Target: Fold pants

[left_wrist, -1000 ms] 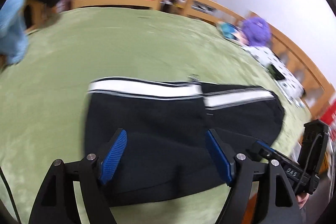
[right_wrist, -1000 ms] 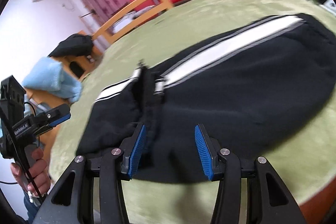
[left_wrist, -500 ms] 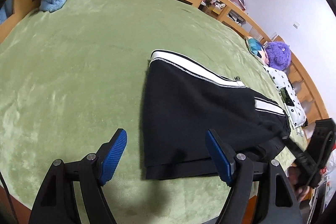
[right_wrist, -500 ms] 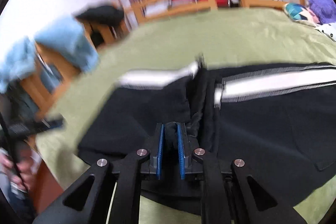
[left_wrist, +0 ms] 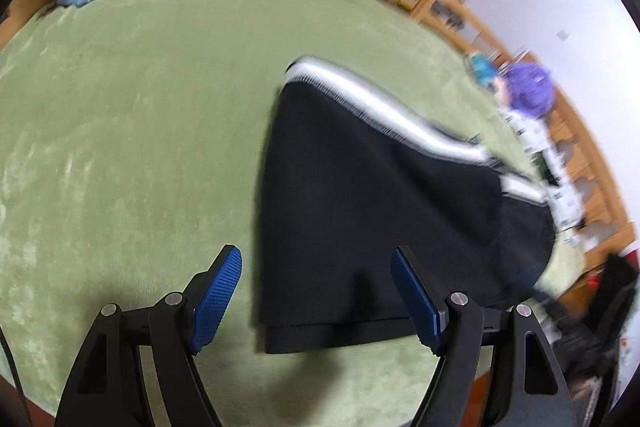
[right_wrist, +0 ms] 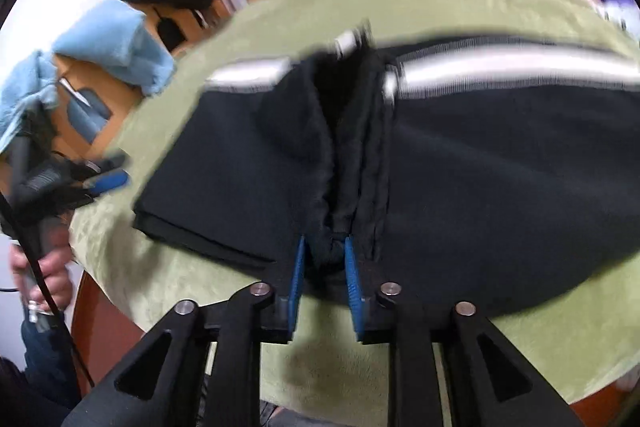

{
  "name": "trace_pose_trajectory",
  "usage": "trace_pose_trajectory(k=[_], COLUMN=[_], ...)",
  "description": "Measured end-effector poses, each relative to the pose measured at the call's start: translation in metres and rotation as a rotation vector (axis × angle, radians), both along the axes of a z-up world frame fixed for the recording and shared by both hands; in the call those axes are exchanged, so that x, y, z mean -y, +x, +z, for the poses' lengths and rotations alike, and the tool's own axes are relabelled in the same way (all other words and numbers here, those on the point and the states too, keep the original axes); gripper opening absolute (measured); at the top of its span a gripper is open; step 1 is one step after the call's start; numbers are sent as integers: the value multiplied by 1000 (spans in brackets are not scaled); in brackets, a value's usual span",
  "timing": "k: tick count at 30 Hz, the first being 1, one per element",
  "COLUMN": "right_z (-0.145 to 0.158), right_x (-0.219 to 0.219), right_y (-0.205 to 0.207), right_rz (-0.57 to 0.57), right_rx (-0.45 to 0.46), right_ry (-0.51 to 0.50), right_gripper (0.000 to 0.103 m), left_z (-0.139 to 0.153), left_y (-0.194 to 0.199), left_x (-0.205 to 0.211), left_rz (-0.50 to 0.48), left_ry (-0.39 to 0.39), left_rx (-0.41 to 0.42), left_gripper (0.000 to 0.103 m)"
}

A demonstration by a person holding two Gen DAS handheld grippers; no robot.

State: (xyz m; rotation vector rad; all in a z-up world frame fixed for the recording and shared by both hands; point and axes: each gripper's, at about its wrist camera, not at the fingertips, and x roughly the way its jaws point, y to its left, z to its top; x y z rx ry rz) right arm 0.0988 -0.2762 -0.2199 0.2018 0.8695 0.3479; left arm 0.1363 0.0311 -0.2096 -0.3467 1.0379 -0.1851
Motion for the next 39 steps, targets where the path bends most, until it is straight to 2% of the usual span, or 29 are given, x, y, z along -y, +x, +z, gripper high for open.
trace_pose_trajectory(k=[1,2,4,8,9,10,11,12,14,15,16,18,20,22,24,26,28,32,33,34,35,36,37,39], right_z=[7,13,19,9,3,-4,-11,-12,-1,4,4,-11,-40,-48,-38,-28,-26,-53,-54,-53,-52,-53,-51,-43], right_x=[1,3,0,-16,-19,-22,-23,-25,-16,-6,8,18,7,1,3,12,19,14,12,9,5,3,2,7], right_y=[2,10,34,81,94,107,115,121,117,115,118,129,142,138,127,116,108,109,107,108,110,113,115,117], right_rz=[-9,-15,-20,-12,-16,-18,-8,3,-43,-64,-82,-99,-66,-48,-49,-79,-120,-109,-121,-128,-115,-96,-93,-82], right_rx=[26,52,63,32,9,-16,-35,-42,59,87,67,-13,-116,-114,-84,-81,-70,-130,-112,-96,-94,-100,-97,-80], right_ry=[8,21,38,44,49,58,68,65,20,48,118,151,65,20,3,30,20,8,6,2,13,33,45,93], right_gripper=[46,48,48,48,47,32,13,5,5,5,5,5,6,7,9,16,57,60,60,55,46,27,18,14], left_z=[-7,-15,-25,-18,-18,-17,-15,-14,-11,-8,-7,-5,-8,-13,-13,-12,-13,-16,-16,-15,-14,-11,-10,-4], left_y=[3,6,8,6,6,6,6,5,4,3,3,5,12,18,19,17,16,13,11,13,12,14,15,14], left_x=[3,6,11,8,6,5,4,2,0,-2,-2,-1,2,6,8,8,7,7,5,5,4,4,4,4], left_rz=[-1,-7,-25,-34,-34,-35,-37,-39,-43,-46,-49,-53,-51,-50,-55,-55,-59,-68,-69,-70,-68,-66,-63,-56], left_ry=[27,50,65,43,41,43,47,50,46,35,27,4,1,21,19,8,-3,0,-1,-3,-3,-2,-1,-5], left_rx=[-32,-62,-97,-101,-105,-106,-106,-104,-96,-82,-75,-63,-70,-95,-90,-78,-74,-79,-79,-79,-78,-77,-75,-68], left_gripper=[76,76,76,76,76,76,76,76,76,76,76,76,76,76,76,76,76,76,76,76,76,76,76,76])
